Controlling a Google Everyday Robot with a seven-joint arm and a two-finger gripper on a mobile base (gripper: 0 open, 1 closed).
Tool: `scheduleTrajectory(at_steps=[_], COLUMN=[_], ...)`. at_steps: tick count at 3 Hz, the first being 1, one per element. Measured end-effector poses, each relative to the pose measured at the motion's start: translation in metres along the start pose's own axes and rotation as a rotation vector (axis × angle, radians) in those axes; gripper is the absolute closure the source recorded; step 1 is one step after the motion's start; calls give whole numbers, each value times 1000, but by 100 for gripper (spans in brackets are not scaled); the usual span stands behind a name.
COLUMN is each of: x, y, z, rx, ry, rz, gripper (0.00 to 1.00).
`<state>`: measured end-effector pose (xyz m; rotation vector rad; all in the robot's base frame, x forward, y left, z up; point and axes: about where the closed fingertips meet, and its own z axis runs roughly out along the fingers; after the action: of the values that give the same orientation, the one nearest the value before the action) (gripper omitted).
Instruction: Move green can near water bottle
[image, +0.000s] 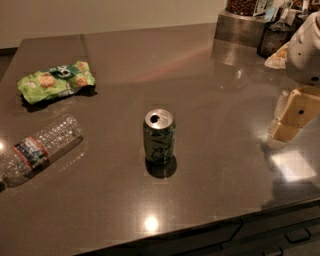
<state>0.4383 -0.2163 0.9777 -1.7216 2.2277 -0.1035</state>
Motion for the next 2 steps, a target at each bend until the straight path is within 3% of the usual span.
scheduleTrajectory(at_steps=[1,2], x=[0,-18], y=[0,-6], z=[0,5], rx=[0,-6], ry=[0,-42], rz=[0,-5], gripper=[0,0])
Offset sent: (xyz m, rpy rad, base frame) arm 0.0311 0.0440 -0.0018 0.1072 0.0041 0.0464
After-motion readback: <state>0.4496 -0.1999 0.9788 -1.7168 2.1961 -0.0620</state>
